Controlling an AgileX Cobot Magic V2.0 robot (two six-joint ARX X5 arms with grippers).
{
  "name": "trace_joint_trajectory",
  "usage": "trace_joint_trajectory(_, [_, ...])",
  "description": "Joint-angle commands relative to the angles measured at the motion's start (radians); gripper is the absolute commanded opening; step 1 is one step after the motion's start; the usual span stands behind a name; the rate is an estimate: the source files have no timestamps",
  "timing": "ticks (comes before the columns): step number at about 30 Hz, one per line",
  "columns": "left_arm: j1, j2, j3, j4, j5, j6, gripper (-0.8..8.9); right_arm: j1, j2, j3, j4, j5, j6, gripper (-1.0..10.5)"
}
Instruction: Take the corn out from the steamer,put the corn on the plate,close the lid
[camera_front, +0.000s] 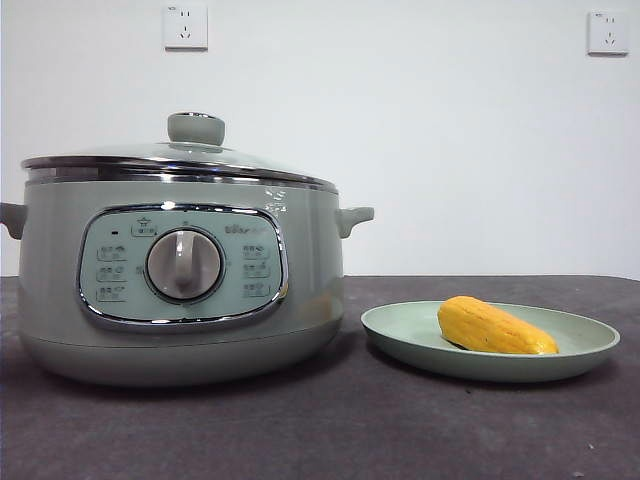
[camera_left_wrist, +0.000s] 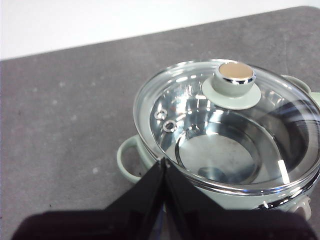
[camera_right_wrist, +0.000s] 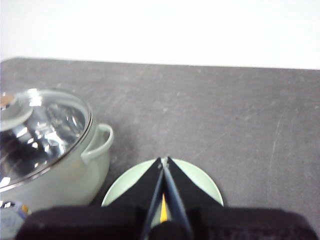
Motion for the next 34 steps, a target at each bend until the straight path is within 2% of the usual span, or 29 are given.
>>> trace_joint_trajectory(1, [-0.005, -0.002, -0.002, -0.013, -0.003, -0.026, -0.03, 0.001, 0.005, -0.01, -0.011, 0.023, 0.027, 0.0])
trace_joint_trajectory(16, [-0.004, -0.002, -0.002, -0.027, -0.005, -0.026, -0.03, 0.001, 0.005, -0.01, -0.069, 0.017, 0.027, 0.0])
trace_joint_trajectory(19, [-0.008, -0.018, -0.002, -0.031, -0.024, 0.046, -0.03, 0.001, 0.005, -0.01, -0.069, 0.017, 0.027, 0.0])
trace_joint_trajectory(22, [0.006, -0.065, -0.003, -0.023, -0.042, 0.081, -0.03, 0.001, 0.005, -0.01, -0.069, 0.017, 0.027, 0.0])
trace_joint_trajectory(26, [0.09, -0.137, -0.04, 0.028, -0.034, 0.097, -0.03, 0.001, 0.005, -0.01, -0.072, 0.016, 0.027, 0.0])
trace_joint_trajectory(30, [0.223, -0.218, -0.19, 0.225, -0.027, 0.1, -0.03, 0.001, 0.005, -0.01, -0.074, 0.017, 0.027, 0.0])
trace_joint_trajectory(34, [0.349, -0.293, -0.361, 0.409, 0.087, 0.097, -0.03, 0.001, 0.005, -0.01, -0.074, 0.017, 0.027, 0.0])
